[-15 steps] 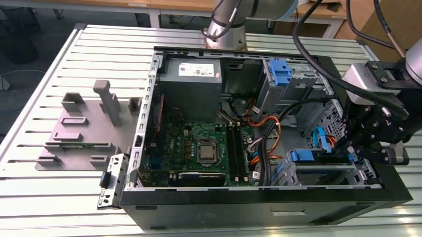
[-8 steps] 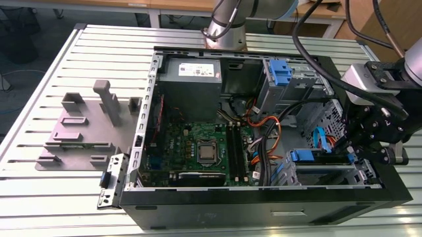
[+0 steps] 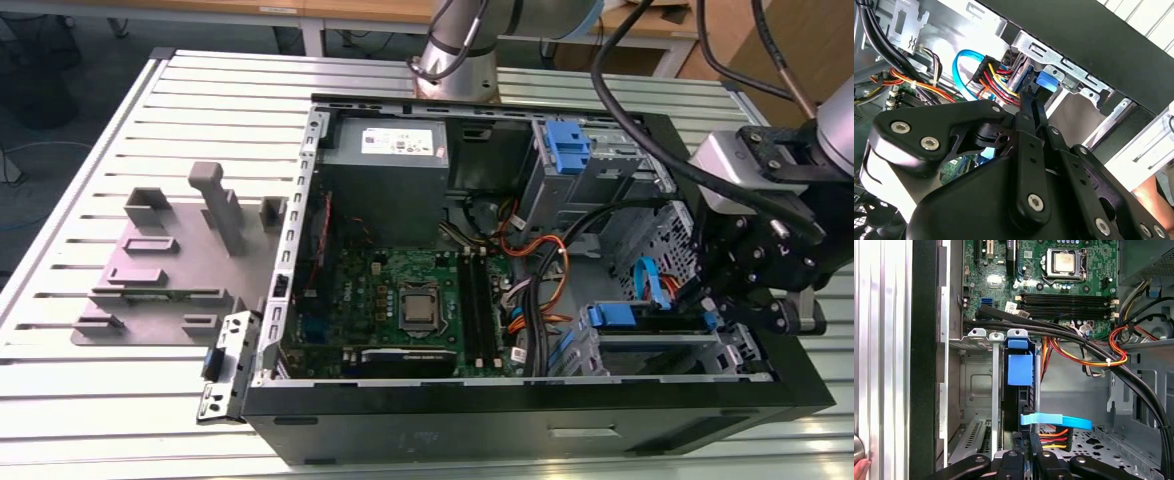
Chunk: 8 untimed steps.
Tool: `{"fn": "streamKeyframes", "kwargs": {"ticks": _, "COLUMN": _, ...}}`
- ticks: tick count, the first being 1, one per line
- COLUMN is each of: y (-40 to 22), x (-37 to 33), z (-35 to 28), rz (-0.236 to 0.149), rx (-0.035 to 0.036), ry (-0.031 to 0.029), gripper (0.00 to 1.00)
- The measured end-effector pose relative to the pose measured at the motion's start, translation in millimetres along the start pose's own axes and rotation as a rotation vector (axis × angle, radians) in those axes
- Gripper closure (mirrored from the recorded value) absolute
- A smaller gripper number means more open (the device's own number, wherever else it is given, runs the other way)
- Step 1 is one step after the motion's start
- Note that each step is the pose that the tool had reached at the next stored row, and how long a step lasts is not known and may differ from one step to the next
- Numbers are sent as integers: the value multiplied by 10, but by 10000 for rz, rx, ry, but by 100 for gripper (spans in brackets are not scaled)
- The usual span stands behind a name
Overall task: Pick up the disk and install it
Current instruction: 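Insert the second disk wire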
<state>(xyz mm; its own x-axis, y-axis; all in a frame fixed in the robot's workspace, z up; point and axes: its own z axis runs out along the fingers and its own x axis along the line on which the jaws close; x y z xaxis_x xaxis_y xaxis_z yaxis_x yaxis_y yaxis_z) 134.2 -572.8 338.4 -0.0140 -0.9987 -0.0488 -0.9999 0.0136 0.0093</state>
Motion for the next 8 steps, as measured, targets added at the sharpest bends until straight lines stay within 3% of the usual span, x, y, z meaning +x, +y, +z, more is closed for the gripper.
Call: {"fn": "streamKeyframes", "kwargs": {"ticks": 8, "y": 0, "x": 1, "z": 21, "rz": 0, "rx": 0, "ry": -4, "gripper": 84}}
